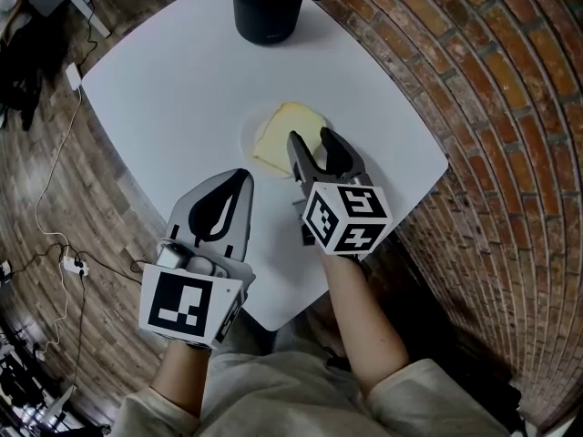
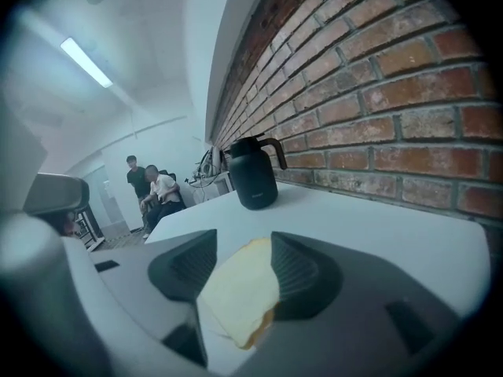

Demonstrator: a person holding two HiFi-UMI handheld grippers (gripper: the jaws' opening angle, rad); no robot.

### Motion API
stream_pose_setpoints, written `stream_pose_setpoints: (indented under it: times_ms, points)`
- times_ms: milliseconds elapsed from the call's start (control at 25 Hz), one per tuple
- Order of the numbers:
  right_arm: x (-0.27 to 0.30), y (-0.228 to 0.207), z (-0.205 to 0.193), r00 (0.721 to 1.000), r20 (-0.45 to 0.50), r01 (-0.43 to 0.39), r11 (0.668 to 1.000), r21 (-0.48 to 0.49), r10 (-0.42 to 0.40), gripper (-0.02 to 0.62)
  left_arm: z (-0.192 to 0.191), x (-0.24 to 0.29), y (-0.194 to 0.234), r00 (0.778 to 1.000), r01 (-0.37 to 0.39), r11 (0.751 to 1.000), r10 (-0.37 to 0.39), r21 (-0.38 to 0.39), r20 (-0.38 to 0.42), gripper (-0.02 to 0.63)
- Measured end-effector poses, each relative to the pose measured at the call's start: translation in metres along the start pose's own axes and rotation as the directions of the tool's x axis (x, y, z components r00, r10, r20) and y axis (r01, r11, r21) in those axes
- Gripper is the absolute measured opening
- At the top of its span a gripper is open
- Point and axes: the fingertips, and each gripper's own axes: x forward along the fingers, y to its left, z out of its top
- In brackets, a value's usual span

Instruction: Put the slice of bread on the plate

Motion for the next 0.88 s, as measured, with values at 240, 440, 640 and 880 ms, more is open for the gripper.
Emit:
stream_pose_setpoints:
  times_ms: [240, 440, 640, 880]
  points:
    - [-0.008, 0.007, 0.015, 0.999, 0.04, -0.002, 0.999, -0.047, 0.003, 0.026, 0.003, -0.002, -0.001, 1.0, -0.002, 1.0, 0.002, 0.002, 0.007, 0.011]
    - [-0.022, 0.021, 0.035, 0.996, 0.092, -0.004, 0.992, -0.127, 0.016, 0.008, 0.011, -0.008, -0.003, 1.0, -0.003, 1.0, 0.002, 0.002, 0.024, 0.011]
    - [-0.048, 0.04, 0.063, 0.985, 0.164, -0.017, 0.982, -0.19, 0.049, 0.008, 0.025, -0.017, -0.012, 0.998, 0.011, 1.0, -0.012, 0.018, 0.064, 0.011]
    - [-0.097, 0.059, 0.097, 0.963, 0.259, 0.002, 0.965, -0.263, 0.069, 0.008, 0.051, -0.035, -0.032, 0.991, 0.032, 0.999, -0.036, 0.038, 0.13, 0.011]
